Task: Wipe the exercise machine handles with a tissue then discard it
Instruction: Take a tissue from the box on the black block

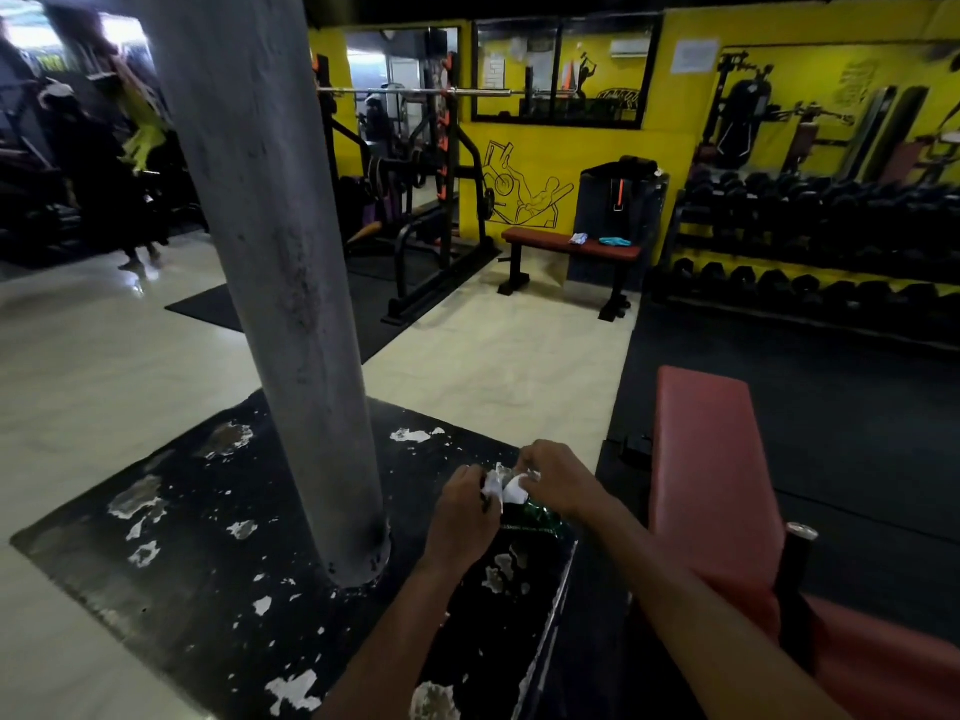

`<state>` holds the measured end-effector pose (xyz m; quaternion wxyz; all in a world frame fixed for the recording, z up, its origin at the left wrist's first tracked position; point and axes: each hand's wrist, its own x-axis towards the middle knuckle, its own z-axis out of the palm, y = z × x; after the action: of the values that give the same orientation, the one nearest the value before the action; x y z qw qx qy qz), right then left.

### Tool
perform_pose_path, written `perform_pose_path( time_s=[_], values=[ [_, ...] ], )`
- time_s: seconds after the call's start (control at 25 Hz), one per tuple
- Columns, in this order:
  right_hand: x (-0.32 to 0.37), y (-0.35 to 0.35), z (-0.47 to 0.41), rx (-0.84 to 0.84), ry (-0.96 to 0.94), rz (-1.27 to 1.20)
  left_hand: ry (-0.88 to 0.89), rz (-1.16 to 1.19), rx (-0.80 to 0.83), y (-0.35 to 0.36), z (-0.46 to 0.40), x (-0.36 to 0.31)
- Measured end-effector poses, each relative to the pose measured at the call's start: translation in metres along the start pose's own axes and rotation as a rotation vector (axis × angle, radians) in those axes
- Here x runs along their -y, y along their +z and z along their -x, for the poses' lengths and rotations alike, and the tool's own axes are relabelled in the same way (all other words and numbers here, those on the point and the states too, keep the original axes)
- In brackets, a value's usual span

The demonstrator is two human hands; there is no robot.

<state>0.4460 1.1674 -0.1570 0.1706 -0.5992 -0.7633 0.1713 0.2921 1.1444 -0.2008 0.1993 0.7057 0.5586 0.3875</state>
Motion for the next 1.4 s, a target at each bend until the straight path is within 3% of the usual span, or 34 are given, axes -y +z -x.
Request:
perform_pose_path(
  time_s=[0.68, 1.08, 1.4],
  values=[
    [0.006, -0.058, -0.004, -0.265, -0.012, -0.117, 0.071, -0.106, 0.119, -0.008, -0.003, 0.003],
    [0.004, -0.086, 0.013, -0.351, 0.000, -0.010, 0.147, -0.084, 0.215, -0.017, -0.012, -0.005],
    [-0.004, -0.130, 0.072, -0.449, 0.149, 0.092, 0.285, -0.058, 0.357, -0.009, -0.025, -0.052]
  ],
)
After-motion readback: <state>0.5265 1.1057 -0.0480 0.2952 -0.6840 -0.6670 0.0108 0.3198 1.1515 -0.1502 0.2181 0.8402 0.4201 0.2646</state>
